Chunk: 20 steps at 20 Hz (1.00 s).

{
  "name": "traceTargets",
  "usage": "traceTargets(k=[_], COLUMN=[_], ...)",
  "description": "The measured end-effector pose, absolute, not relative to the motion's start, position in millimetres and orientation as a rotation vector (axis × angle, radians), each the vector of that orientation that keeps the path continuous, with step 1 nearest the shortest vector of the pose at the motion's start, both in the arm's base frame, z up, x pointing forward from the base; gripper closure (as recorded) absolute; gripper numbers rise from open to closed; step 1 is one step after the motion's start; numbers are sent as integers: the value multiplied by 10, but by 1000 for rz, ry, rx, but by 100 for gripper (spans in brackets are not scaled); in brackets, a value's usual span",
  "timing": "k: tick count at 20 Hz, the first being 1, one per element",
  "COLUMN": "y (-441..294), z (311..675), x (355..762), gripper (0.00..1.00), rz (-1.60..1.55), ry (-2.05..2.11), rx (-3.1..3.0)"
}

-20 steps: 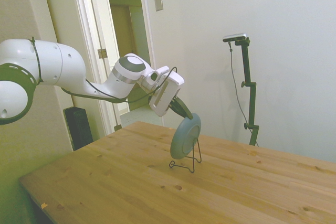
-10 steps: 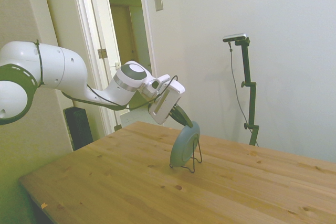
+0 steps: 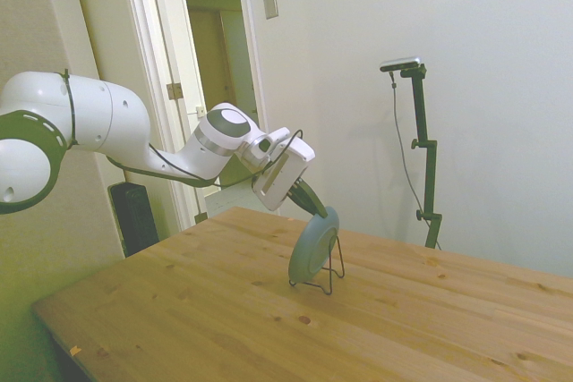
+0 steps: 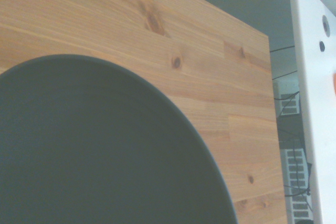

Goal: Load the plate

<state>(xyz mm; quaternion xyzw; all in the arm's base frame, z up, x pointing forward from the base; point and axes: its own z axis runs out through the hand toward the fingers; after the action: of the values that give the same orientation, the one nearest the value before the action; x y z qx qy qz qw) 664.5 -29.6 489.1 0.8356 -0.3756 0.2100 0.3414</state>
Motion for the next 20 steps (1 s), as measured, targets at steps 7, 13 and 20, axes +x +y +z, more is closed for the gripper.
traceTargets(k=[7, 13, 20], y=[-289, -303, -289], z=[4880, 4871, 4943], x=[6734, 6729, 6685], gripper=[0, 0, 0], rz=[547, 541, 530], ry=[-995, -996, -1018], rx=[2179, 2176, 2204])
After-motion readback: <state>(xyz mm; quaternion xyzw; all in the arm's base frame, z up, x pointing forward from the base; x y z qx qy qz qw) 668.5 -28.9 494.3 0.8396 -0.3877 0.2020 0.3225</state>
